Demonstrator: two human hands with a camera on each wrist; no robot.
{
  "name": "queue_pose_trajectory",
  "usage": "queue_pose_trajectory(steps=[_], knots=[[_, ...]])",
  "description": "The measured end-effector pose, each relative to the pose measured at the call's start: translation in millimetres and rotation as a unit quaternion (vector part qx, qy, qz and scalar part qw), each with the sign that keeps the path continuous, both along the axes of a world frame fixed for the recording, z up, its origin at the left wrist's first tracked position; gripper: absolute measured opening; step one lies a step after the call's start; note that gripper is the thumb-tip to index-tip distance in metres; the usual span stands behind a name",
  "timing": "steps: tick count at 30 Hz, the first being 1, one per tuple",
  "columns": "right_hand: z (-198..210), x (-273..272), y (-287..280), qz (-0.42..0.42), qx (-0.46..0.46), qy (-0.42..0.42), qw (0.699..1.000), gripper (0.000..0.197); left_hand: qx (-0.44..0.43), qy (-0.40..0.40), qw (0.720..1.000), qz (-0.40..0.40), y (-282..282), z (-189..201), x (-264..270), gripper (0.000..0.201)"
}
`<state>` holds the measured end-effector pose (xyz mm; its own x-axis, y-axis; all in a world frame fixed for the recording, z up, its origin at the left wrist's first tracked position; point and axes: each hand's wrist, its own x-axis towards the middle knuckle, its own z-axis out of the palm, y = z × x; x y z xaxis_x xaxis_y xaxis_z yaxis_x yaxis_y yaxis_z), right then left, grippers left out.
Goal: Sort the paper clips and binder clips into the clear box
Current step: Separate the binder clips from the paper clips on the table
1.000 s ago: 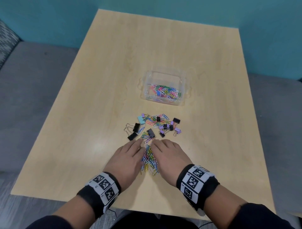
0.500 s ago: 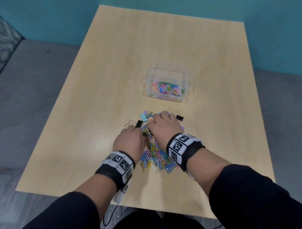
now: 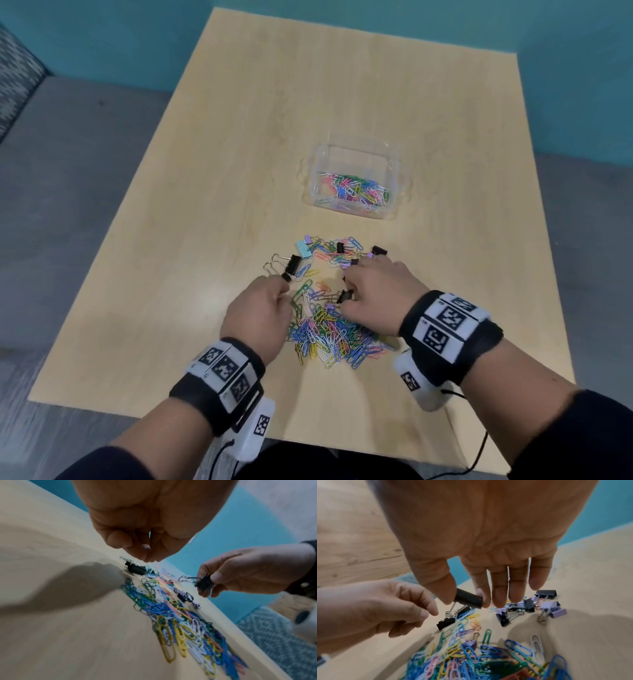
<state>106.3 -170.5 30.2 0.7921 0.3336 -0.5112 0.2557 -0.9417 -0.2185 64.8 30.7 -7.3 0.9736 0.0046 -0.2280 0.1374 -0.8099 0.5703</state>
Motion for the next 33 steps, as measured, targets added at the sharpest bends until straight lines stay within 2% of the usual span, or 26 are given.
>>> queue_pose_trajectory(steps=[1,3,5,7,9,10,12,14,15,17,20,22,24,26,29,33], knots=[[0,-3,-2,-0.013,0.018,0.010,1.000,0.028,-0.017,-0.018,1.000,-0.015,2,2,-5,0.018],[1,-9,0,-0.033,0.071,0.025,0.997,0.023,-0.028,-0.070,0.991,-0.107,2,5,-14,0.029],[2,-17,7,-0.073,0.144,0.068,0.984,0.021,-0.013,-0.101,0.975,-0.198,-1,8,-20,0.026],[1,-23,14,-0.128,0.214,0.112,0.962,0.022,0.009,-0.116,0.965,-0.233,1,7,-21,0.028],[-5,-30,18,-0.151,0.243,0.092,0.954,0.026,0.019,-0.116,0.974,-0.196,9,7,-19,0.031],[-10,-33,19,-0.119,0.222,0.041,0.967,0.030,0.020,-0.107,0.982,-0.154,15,6,-19,0.030],[-24,-37,22,-0.004,0.155,-0.067,0.986,0.039,-0.001,-0.077,0.996,-0.039,32,-1,-14,0.022],[-38,-39,31,0.075,0.121,-0.108,0.984,0.051,-0.012,-0.024,0.996,0.083,49,-7,-4,0.016],[-43,-38,37,0.085,0.107,-0.108,0.985,0.057,-0.001,0.013,0.993,0.120,55,-9,1,0.016],[-49,-32,49,0.079,0.074,-0.101,0.989,0.066,0.013,0.062,0.988,0.142,59,-13,10,0.018],[-53,-28,60,0.086,0.032,-0.092,0.992,0.070,0.005,0.065,0.986,0.151,60,-14,16,0.019],[-54,-33,61,0.097,0.009,-0.103,0.990,0.068,0.046,-0.001,0.994,0.102,59,-12,14,0.023],[-55,-42,59,0.111,0.001,-0.112,0.987,0.064,0.097,-0.075,0.992,-0.018,50,-9,8,0.020],[-54,-51,56,0.125,0.009,-0.122,0.985,0.058,0.130,-0.100,0.980,-0.113,36,-9,3,0.019],[-51,-53,57,0.126,0.037,-0.144,0.981,0.047,0.149,-0.095,0.973,-0.145,24,-15,12,0.017],[-49,-45,61,0.158,0.045,-0.152,0.975,0.045,0.184,-0.077,0.962,-0.188,27,-22,18,0.017]])
